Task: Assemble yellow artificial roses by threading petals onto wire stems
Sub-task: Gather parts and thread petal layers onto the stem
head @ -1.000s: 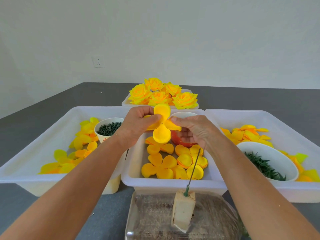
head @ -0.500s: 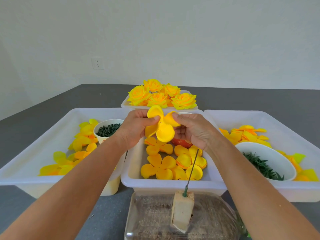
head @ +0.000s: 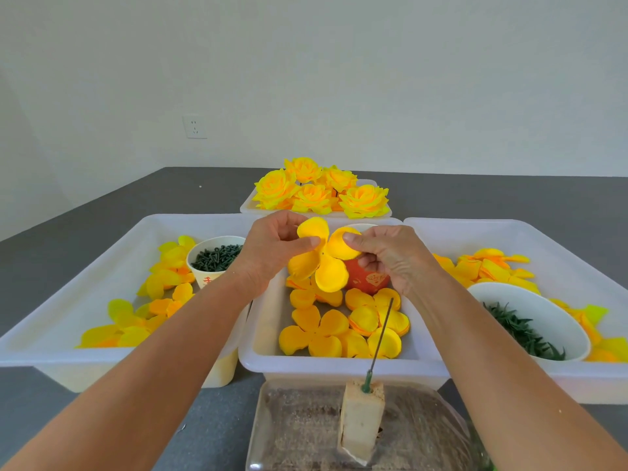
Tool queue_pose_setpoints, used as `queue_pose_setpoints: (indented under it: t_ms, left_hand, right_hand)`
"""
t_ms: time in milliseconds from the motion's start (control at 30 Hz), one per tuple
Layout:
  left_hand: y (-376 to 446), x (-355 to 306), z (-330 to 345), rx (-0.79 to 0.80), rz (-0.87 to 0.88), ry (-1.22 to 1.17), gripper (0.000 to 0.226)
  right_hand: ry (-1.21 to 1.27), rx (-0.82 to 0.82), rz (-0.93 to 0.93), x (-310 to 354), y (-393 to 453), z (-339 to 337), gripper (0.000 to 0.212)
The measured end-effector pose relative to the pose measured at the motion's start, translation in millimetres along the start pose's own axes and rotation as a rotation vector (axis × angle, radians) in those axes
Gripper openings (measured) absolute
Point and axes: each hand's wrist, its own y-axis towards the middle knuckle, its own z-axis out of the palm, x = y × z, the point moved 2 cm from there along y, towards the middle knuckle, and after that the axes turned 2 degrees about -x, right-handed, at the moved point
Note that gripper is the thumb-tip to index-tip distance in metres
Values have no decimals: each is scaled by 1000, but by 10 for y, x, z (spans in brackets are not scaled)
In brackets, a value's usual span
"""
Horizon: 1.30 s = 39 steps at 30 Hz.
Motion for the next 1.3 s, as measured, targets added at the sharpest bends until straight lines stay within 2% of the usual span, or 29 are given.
queue_pose_setpoints:
  t_ms: [167, 300, 367, 400, 467, 500, 567, 667, 800, 867, 1000, 1133, 1300]
  left_hand:
    - [-15, -14, 5, 46, 7, 33, 32]
    - [-27, 2, 37, 93, 38, 182, 33]
    - [-9, 26, 28, 57, 48, 275, 33]
    - [3, 38, 16, 30, 51, 311, 33]
    - [26, 60, 1, -2, 48, 367, 33]
    - [34, 71, 1, 8, 54, 407, 33]
    - [33, 86, 23, 74, 84, 513, 32]
    - [22, 85, 39, 140, 120, 577, 31]
    - [35, 99, 27, 134, 119, 582, 31]
    - [47, 110, 24, 121, 106, 580, 31]
    - [62, 123, 12, 85, 51, 534, 34]
    - [69, 101, 5, 49, 11, 479, 36]
    - [-23, 17, 86, 241, -6, 425, 27]
  right_hand:
    - [-91, -57, 15, -27, 10, -4, 21]
    - [-128, -33, 140, -81, 22, 14, 32]
    - [-380, -54, 203, -118, 47, 3, 32]
    - [-620, -31, 193, -142, 51, -14, 29]
    - [-1095, 154, 70, -187, 33, 0, 32]
    - [-1228, 282, 11, -214, 11, 33, 35]
    - [-1361, 447, -31, -265, -33, 80, 40]
    - [-1462, 496, -48, -289, -38, 121, 45]
    - [-1419, 400, -59, -301, -1, 87, 45]
    - [-1352, 329, -92, -265, 17, 49, 36]
    - [-927, 185, -118, -185, 51, -59, 12]
    - [-715, 143, -86, -198, 100, -87, 16]
    - [-544, 63, -79, -231, 185, -118, 14]
